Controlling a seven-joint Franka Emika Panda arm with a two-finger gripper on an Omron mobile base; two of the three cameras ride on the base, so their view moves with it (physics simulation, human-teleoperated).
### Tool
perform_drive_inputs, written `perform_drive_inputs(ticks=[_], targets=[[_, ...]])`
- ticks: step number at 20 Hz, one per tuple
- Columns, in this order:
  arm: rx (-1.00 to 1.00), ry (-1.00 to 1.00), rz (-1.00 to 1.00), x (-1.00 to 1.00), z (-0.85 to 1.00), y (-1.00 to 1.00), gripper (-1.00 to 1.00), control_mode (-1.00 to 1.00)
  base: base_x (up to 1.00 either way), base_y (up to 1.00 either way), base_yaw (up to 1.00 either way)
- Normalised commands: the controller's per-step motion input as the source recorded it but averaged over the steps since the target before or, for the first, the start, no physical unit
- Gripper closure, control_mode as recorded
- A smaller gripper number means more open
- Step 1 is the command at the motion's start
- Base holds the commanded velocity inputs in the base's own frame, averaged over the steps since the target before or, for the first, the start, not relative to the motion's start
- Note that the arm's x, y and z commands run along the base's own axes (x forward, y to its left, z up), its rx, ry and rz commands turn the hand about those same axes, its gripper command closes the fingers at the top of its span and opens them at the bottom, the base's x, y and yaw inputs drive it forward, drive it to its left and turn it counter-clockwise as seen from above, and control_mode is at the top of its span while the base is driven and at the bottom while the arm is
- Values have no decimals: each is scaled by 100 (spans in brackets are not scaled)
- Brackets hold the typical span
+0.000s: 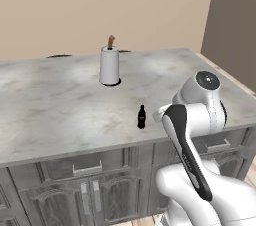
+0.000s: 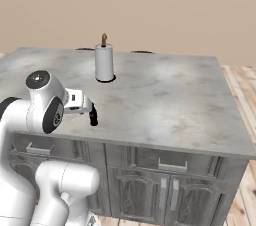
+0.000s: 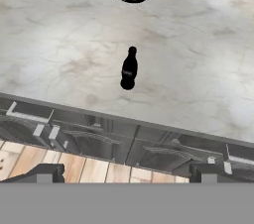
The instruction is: Place the large bottle from the dining counter next to the other large bottle outside the sink, and place the small bottle from the dining counter next to the other small bottle inside the sink.
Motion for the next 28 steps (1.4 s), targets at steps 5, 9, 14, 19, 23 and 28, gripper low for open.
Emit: perform_drive_inputs(ticks=[5,9,14,19,23,28], targets=[[0,0,0,0,0,0,-100,100,32,17,3],[0,0,0,0,0,0,-100,100,32,17,3],[0,0,0,0,0,0,-100,100,29,18,4],[0,0,0,0,0,0,-100,100,20,28,4],[0,0,0,0,0,0,-100,100,16,32,2],[0,0,0,0,0,0,-100,100,31,29,2]])
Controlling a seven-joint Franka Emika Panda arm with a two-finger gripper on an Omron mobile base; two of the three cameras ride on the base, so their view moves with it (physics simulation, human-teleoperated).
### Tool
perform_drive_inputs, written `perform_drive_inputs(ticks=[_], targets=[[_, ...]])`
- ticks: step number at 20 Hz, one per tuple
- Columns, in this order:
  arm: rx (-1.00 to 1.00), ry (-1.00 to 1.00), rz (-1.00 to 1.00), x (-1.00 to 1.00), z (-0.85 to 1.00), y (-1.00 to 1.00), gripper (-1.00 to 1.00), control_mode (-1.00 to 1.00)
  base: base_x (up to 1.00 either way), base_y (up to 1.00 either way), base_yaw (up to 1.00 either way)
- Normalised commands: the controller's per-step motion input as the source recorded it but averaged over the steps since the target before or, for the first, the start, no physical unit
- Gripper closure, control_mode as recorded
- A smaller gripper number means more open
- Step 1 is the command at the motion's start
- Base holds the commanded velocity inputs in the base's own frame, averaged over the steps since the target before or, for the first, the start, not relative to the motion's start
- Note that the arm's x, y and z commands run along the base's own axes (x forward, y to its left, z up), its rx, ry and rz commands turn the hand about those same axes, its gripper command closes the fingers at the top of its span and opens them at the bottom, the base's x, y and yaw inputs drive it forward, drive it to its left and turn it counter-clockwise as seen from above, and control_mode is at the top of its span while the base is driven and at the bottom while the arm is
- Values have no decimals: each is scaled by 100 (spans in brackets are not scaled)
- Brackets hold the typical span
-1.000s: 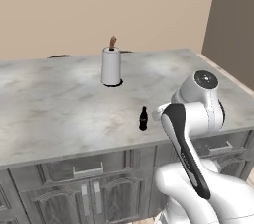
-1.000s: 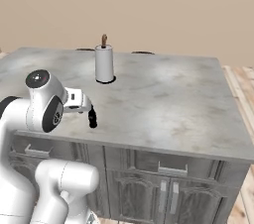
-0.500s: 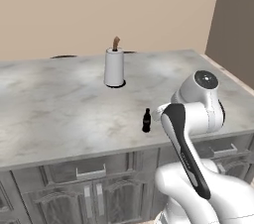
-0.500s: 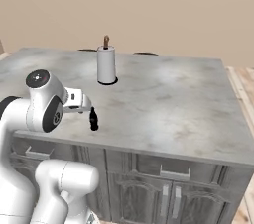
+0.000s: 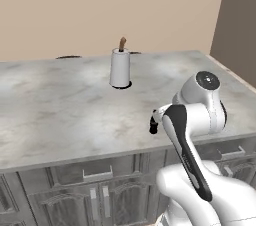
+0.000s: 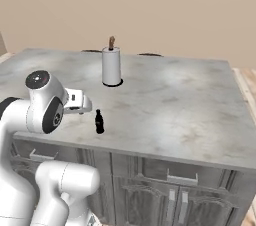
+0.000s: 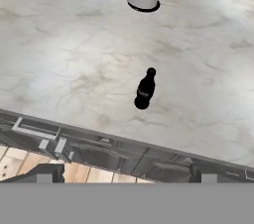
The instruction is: Place the large bottle from the dining counter next to the other large bottle outside the sink, and place the small bottle from the dining counter next to the other small bottle inside the sink.
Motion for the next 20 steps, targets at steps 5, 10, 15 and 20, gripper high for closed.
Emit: perform_drive_inputs(ticks=[5,10,15,20], targets=[[0,0,0,0,0,0,-100,100,36,23,0],[0,0,0,0,0,0,-100,100,28,18,1],[0,0,0,0,0,0,-100,100,24,18,1],[0,0,0,0,0,0,-100,100,26,15,0]])
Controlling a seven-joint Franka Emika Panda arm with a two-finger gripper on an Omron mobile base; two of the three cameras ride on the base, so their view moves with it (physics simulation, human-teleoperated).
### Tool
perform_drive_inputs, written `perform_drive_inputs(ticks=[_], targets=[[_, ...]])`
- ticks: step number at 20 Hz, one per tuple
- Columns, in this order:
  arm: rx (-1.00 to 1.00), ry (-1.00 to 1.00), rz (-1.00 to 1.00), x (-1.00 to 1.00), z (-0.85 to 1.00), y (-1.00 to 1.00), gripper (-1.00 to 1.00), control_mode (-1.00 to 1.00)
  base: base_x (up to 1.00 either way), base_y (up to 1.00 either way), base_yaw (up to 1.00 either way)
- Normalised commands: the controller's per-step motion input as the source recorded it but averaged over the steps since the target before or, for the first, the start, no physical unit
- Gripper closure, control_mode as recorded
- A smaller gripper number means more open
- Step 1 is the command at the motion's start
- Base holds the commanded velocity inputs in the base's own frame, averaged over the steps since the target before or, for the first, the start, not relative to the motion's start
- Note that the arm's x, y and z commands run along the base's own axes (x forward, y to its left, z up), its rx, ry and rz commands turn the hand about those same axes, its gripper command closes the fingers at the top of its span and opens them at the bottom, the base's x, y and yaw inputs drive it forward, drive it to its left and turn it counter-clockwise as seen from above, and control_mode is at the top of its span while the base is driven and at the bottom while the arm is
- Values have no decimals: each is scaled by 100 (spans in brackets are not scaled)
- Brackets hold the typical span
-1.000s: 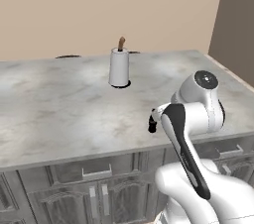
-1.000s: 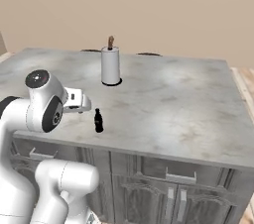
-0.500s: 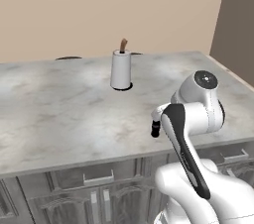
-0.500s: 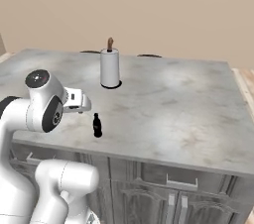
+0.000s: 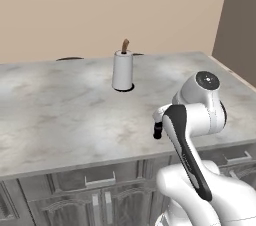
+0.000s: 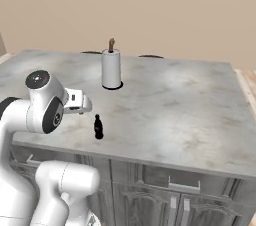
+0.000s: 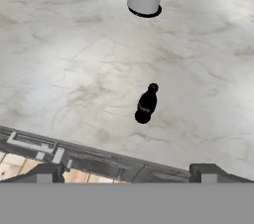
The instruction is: Place the large bottle from the dining counter next to the other large bottle outside the sink, and place the small bottle from the dining counter next to the other small bottle inside the sink.
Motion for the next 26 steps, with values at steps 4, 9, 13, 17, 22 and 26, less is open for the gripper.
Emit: perform_drive_inputs(ticks=[4,9,13,17,22,26], targets=[[0,0,0,0,0,0,-100,100,27,14,0],[0,0,0,0,0,0,-100,100,25,13,0],[0,0,0,0,0,0,-100,100,24,12,0],[0,0,0,0,0,0,-100,100,24,11,0],[0,0,0,0,0,0,-100,100,7,7,2],[0,0,1,0,-15,1,-100,-100,0,0,0]])
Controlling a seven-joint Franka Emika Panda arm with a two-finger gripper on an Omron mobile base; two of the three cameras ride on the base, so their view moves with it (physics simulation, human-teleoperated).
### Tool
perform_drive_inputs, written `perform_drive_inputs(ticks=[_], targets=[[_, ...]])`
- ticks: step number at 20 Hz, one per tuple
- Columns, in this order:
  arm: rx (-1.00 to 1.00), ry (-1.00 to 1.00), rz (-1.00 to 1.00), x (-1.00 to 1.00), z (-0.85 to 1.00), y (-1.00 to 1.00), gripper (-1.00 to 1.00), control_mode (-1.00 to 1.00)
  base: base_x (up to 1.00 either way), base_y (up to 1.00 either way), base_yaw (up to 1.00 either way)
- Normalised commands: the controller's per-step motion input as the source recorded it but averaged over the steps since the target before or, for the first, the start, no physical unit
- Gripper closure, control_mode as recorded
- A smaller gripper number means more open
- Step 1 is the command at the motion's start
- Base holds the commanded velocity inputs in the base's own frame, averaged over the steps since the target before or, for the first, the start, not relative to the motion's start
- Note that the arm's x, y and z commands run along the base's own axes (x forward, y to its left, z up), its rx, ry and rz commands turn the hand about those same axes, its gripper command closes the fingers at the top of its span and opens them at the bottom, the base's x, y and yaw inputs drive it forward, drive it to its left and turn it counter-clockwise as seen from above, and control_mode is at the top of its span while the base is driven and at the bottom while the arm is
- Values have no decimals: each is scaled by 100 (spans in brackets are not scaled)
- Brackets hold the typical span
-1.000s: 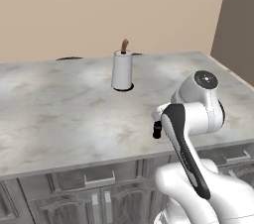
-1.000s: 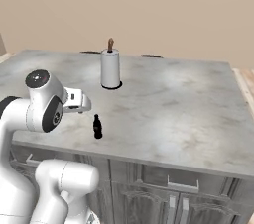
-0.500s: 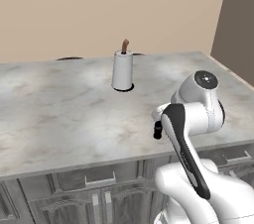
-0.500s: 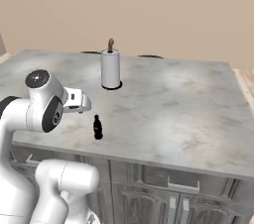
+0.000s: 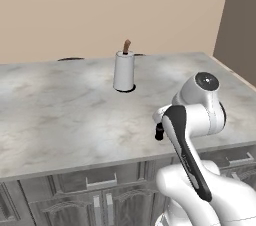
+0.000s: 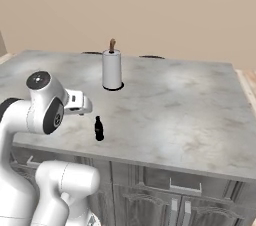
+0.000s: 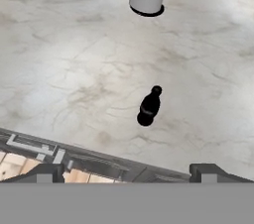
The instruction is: Place the large bottle from the dining counter next to the other large bottle outside the sink, and place the small bottle from the dining counter next to the other small bottle inside the sink.
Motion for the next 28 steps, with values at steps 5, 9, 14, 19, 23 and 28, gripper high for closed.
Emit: perform_drive_inputs(ticks=[5,9,14,19,23,28], targets=[[-1,0,0,-6,-25,0,-100,-100,0,0,0],[-3,0,-4,-8,-24,0,-100,-100,0,0,0],[-1,0,-12,0,-15,0,-100,-100,0,0,0],[0,0,-10,0,-9,0,-100,-100,0,0,0],[3,0,-1,0,-16,-7,-100,-100,0,0,0],[7,0,0,2,-18,-15,-100,-100,0,0,0]])
